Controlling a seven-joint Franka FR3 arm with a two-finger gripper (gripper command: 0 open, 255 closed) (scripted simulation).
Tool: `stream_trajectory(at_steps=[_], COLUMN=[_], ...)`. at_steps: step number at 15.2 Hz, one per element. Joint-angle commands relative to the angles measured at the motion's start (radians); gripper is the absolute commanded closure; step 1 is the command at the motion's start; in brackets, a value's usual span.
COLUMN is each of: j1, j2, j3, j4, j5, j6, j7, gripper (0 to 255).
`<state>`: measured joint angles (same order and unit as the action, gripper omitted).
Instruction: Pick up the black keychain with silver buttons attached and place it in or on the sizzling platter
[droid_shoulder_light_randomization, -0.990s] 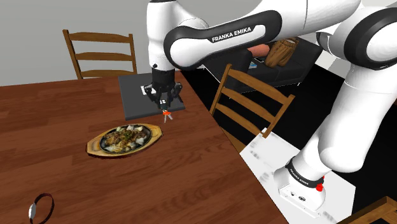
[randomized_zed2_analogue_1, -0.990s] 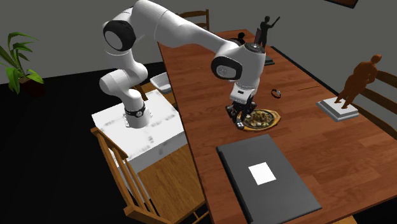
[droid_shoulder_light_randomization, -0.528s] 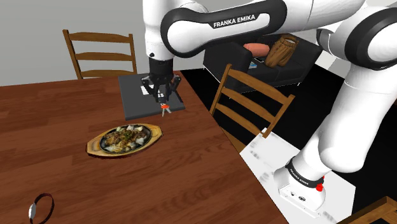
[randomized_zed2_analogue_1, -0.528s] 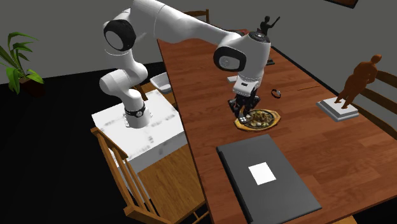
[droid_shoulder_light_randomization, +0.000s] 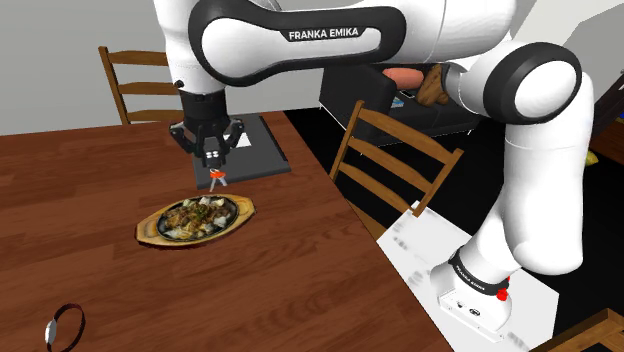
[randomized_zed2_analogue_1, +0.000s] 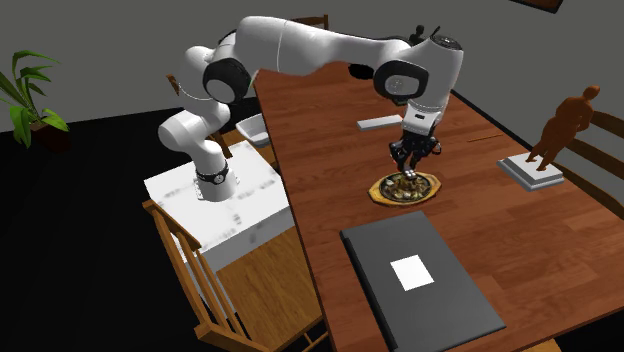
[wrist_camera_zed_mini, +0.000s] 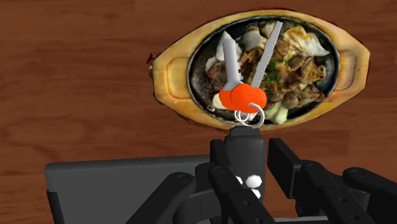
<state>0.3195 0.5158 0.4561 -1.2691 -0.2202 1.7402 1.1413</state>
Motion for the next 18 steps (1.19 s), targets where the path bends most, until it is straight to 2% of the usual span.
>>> stream_trajectory(at_steps=[1, 3, 18], j1=[0.065, 0.135, 0.091], j2=[0.093, 0.197, 0.178], j3=[-0.005, -0.016, -0.018], j4=[0.151, 0.333, 0.092], j5=[-0.032, -0.061, -0.062], j6=[-0.062, -0.139, 0.077], j7=[0.033, 0.047, 0.068], gripper=[255, 255, 255])
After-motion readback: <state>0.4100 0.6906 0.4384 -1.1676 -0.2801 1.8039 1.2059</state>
